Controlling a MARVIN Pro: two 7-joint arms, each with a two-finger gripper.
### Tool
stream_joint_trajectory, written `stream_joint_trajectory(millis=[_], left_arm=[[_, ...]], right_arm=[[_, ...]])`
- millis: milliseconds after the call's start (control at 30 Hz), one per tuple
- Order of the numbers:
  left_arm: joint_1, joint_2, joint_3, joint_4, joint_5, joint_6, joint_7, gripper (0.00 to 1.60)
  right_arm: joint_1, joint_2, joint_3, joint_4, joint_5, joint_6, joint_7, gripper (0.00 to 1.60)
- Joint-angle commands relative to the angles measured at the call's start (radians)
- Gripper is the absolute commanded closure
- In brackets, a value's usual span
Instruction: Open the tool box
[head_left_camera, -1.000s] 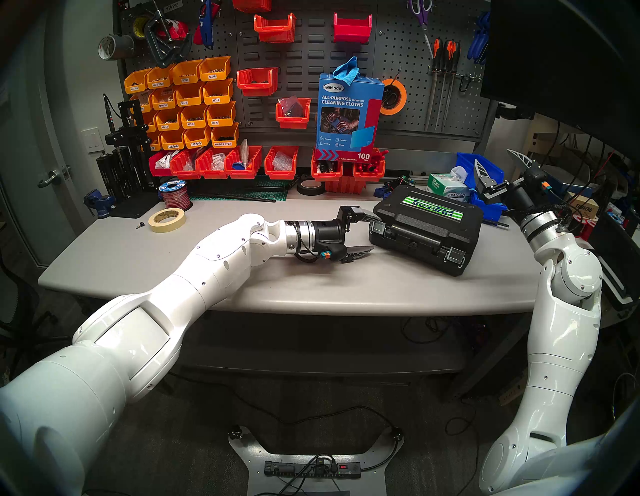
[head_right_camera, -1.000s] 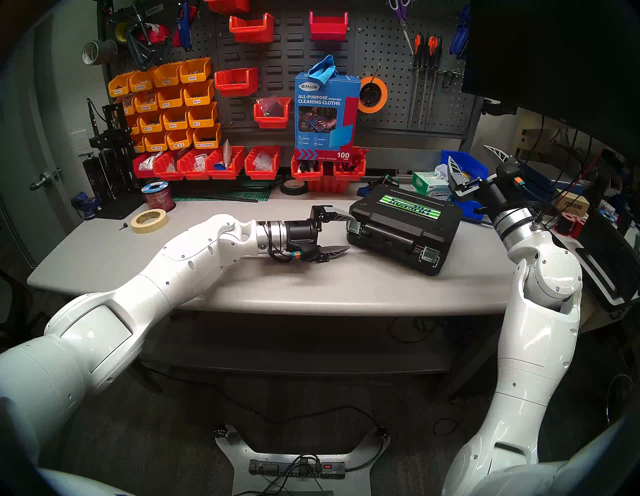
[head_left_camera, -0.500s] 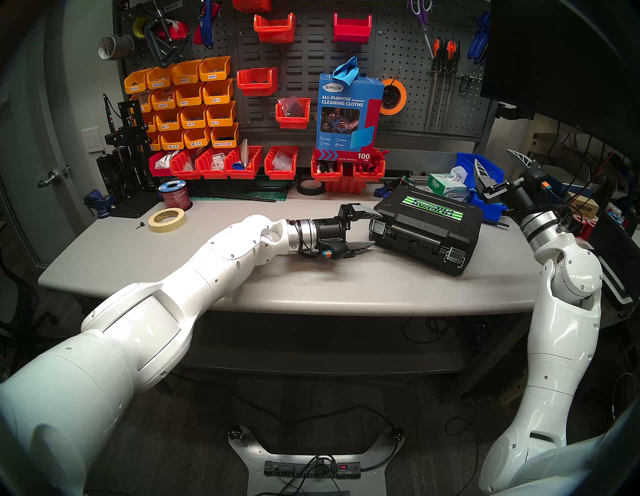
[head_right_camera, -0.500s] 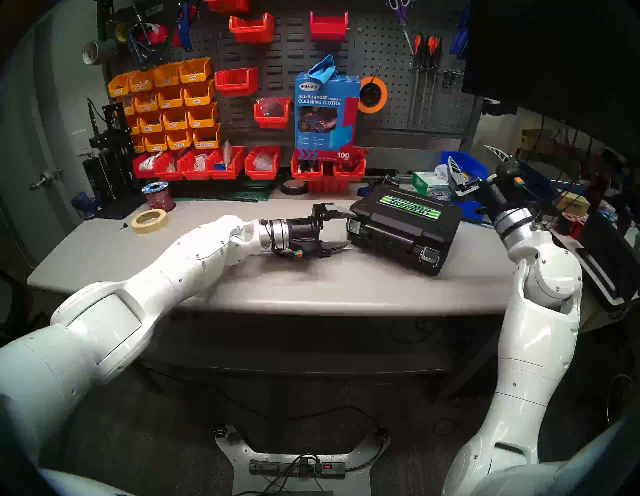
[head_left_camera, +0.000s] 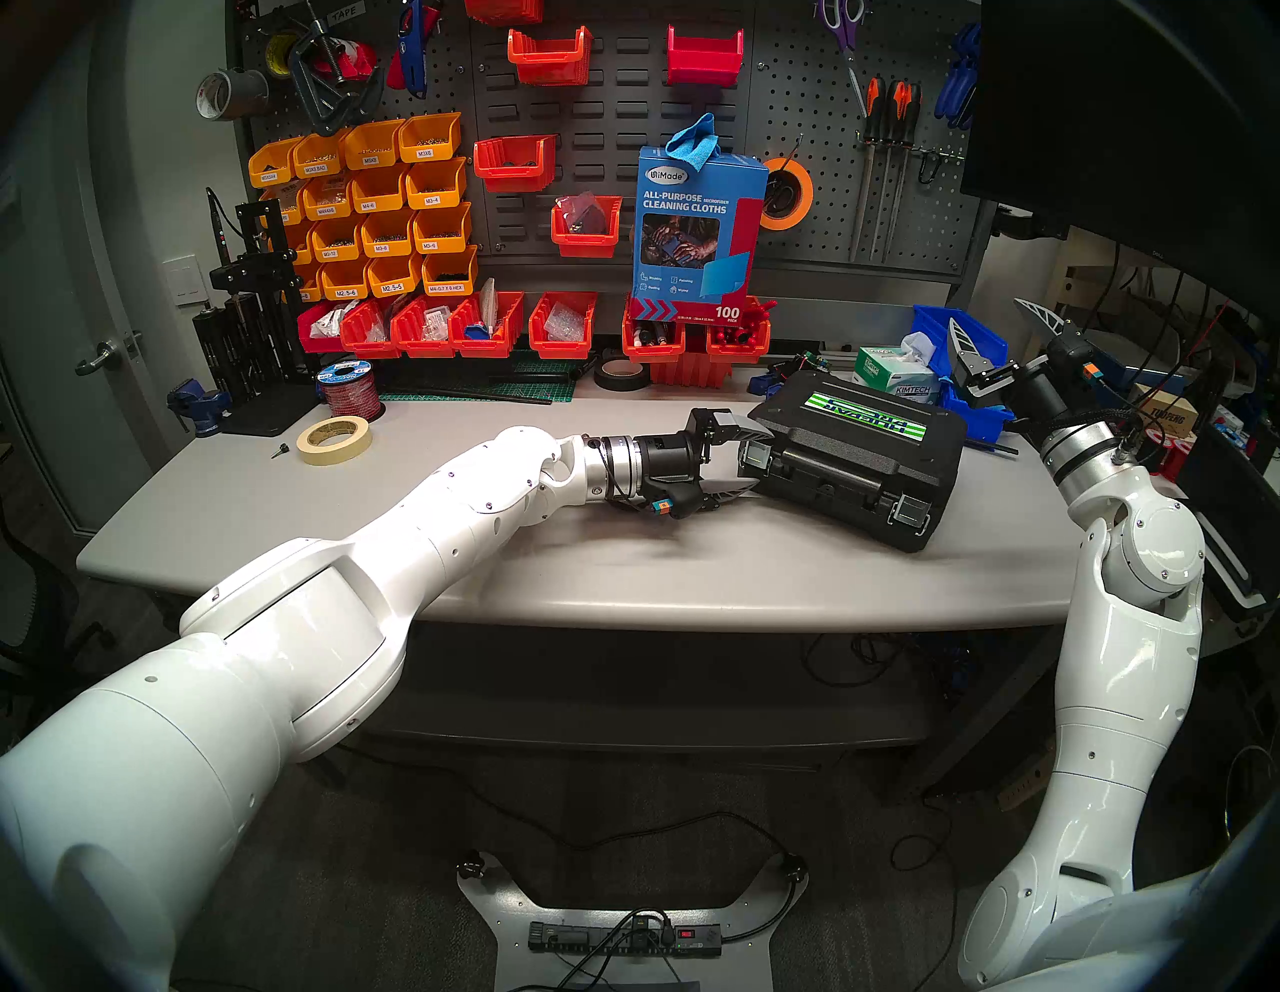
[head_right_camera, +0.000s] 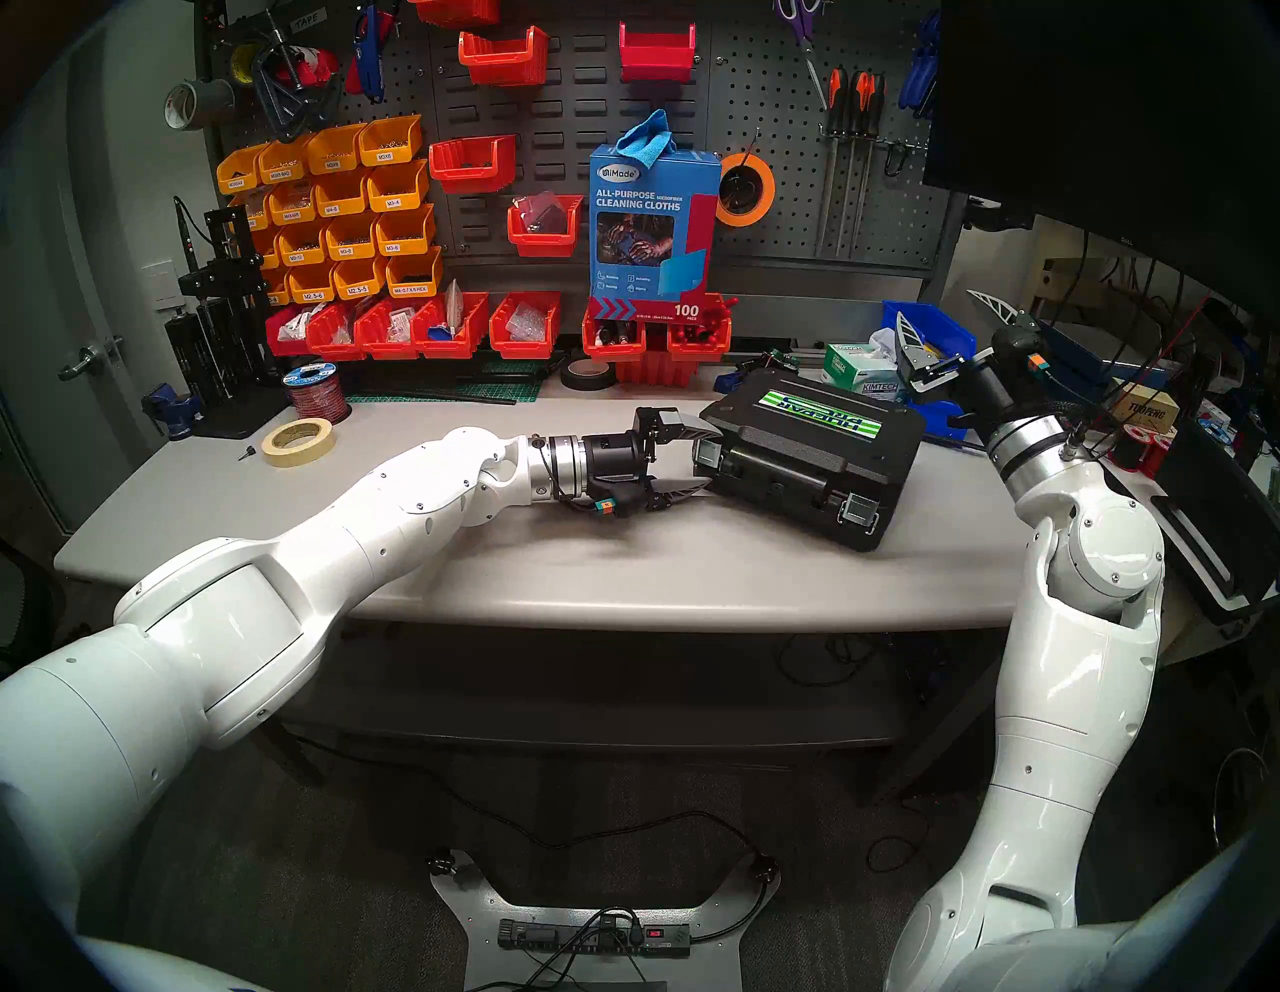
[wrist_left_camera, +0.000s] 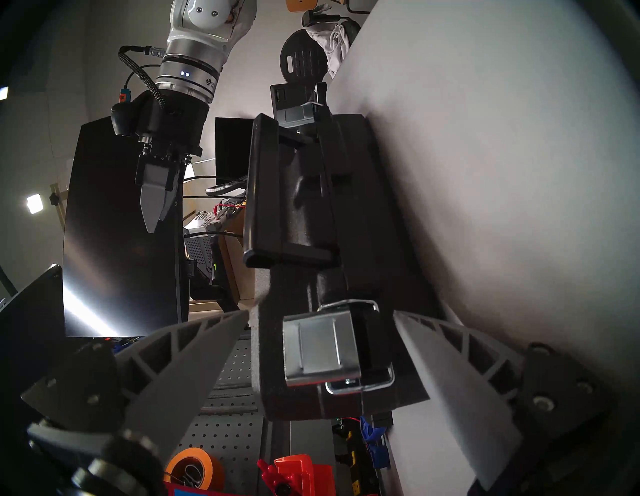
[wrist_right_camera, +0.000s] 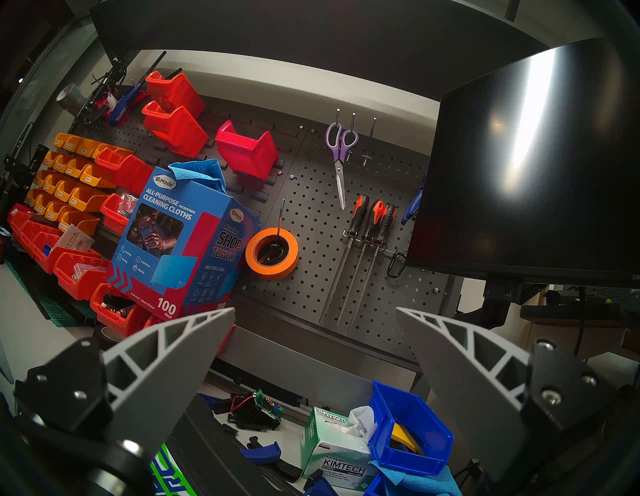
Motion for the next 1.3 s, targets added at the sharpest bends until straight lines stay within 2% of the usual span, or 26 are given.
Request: stream_joint_trajectory(millis=[0, 167, 233, 267, 333, 700, 767, 833, 867, 900, 933, 1033, 1100, 1167, 1267], left_arm=[[-0.059, -0.021, 0.022, 0.046, 0.001, 0.002, 0.008, 0.00], [-0.076, -0.028, 0.024, 0.072, -0.001, 0.002, 0.012, 0.05], [-0.080, -0.031, 0.024, 0.080, -0.002, 0.002, 0.014, 0.36], [-0.082, -0.032, 0.025, 0.083, -0.002, 0.002, 0.014, 0.71], [-0.084, -0.034, 0.025, 0.090, -0.006, 0.002, 0.014, 0.88], [-0.079, -0.010, 0.076, 0.070, -0.044, 0.002, 0.021, 0.98], [-0.076, 0.002, 0.091, 0.052, -0.056, 0.002, 0.020, 1.08], [-0.069, 0.020, 0.108, 0.028, -0.070, 0.002, 0.019, 1.27], [-0.065, 0.028, 0.114, 0.017, -0.074, 0.002, 0.019, 1.47], [-0.062, 0.040, 0.128, 0.002, -0.085, 0.002, 0.016, 1.57], [-0.056, 0.051, 0.136, -0.014, -0.093, 0.002, 0.014, 1.60], [-0.045, 0.078, 0.152, -0.050, -0.117, 0.002, 0.005, 1.60], [-0.043, 0.091, 0.160, -0.071, -0.131, 0.002, -0.003, 1.54], [-0.037, 0.130, 0.178, -0.128, -0.174, 0.002, -0.030, 1.15], [-0.029, 0.178, 0.192, -0.190, -0.216, 0.002, -0.062, 0.87]], right_arm=[[0.007, 0.004, -0.002, -0.012, -0.002, 0.002, -0.001, 0.00], [0.007, 0.004, -0.002, -0.012, -0.002, 0.002, -0.001, 0.00], [0.007, 0.004, -0.002, -0.012, -0.002, 0.002, -0.001, 0.00], [0.007, 0.004, -0.002, -0.012, -0.002, 0.002, -0.001, 0.00], [0.007, 0.004, -0.002, -0.012, -0.002, 0.002, -0.001, 0.00], [0.006, 0.004, -0.002, -0.012, -0.002, 0.003, -0.002, 0.00], [0.006, 0.004, -0.002, -0.012, -0.002, 0.003, -0.002, 0.00], [0.006, 0.004, -0.002, -0.012, -0.002, 0.003, -0.002, 0.00], [0.006, 0.005, -0.002, -0.012, -0.002, 0.003, -0.002, 0.00], [0.006, 0.005, -0.002, -0.012, -0.002, 0.003, -0.002, 0.00], [0.006, 0.005, -0.002, -0.012, -0.002, 0.003, -0.002, 0.00], [0.006, 0.005, -0.003, -0.012, -0.002, 0.002, -0.002, 0.00], [0.006, 0.005, -0.003, -0.012, -0.002, 0.002, -0.002, 0.00], [0.006, 0.005, -0.003, -0.012, -0.002, 0.002, -0.002, 0.00], [0.006, 0.005, -0.003, -0.011, -0.001, 0.001, -0.002, 0.00]])
